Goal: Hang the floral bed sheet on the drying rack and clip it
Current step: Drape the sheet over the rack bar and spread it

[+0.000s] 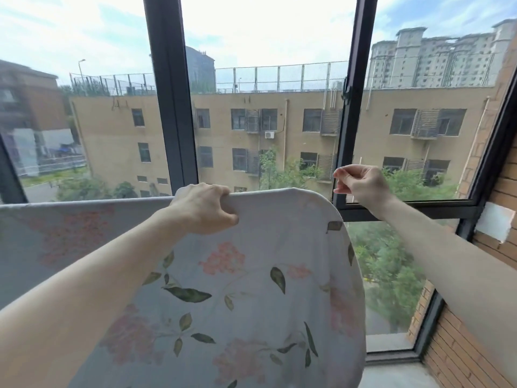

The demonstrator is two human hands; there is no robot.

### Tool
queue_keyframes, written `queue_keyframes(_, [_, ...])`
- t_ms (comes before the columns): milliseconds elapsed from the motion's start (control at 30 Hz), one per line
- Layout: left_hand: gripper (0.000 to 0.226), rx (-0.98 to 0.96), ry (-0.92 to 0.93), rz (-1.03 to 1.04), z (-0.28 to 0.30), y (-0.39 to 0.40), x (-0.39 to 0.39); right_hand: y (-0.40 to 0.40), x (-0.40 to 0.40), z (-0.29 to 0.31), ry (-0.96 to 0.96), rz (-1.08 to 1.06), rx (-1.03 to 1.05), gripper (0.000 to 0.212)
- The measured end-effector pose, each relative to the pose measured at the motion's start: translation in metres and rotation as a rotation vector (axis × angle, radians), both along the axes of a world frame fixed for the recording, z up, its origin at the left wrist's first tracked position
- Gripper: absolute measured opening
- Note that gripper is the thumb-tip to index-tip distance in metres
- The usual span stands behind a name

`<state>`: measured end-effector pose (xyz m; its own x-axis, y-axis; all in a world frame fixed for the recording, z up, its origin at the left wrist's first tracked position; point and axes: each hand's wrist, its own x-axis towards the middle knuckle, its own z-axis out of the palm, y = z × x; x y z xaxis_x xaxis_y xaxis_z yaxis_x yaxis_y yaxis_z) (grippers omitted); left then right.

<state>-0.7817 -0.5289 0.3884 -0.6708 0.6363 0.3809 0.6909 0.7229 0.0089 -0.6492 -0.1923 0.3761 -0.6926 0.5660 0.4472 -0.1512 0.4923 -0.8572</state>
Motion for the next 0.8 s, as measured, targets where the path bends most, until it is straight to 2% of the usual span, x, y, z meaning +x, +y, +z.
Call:
queue_keyframes(100, [0.021, -0.005, -0.028, 0.027, 0.002, -0.002, 0.0, 0.007, 0.004, 0.028, -0.185, 0.082, 0.121, 0.016])
queue_keyframes(167, [0.02, 0.006, -0.043, 0.042, 0.002, -0.004, 0.0, -0.001, 0.01, 0.017, -0.372, 0.162, 0.176, 0.018])
queue_keyframes(233, [0.019, 0.011, -0.05, 0.044, 0.001, -0.006, -0.001, -0.01, 0.017, -0.012, -0.437, 0.189, 0.206, 0.017])
queue_keyframes(367, [0.018, -0.003, -0.056, 0.036, 0.002, -0.005, 0.003, -0.011, 0.016, -0.056, -0.239, 0.119, 0.194, 0.03])
queue_keyframes(567, [0.017, -0.017, -0.067, 0.038, 0.005, -0.001, 0.01, -0.01, -0.001, -0.061, -0.217, 0.004, 0.332, 0.033])
queue_keyframes(667, [0.015, -0.026, -0.085, 0.033, 0.008, -0.001, 0.013, 0.0, -0.012, -0.032, -0.172, -0.043, 0.351, 0.028])
queue_keyframes(800, [0.015, -0.04, -0.156, 0.026, 0.014, 0.0, 0.012, 0.002, -0.046, 0.038, -0.124, -0.105, 0.428, 0.028])
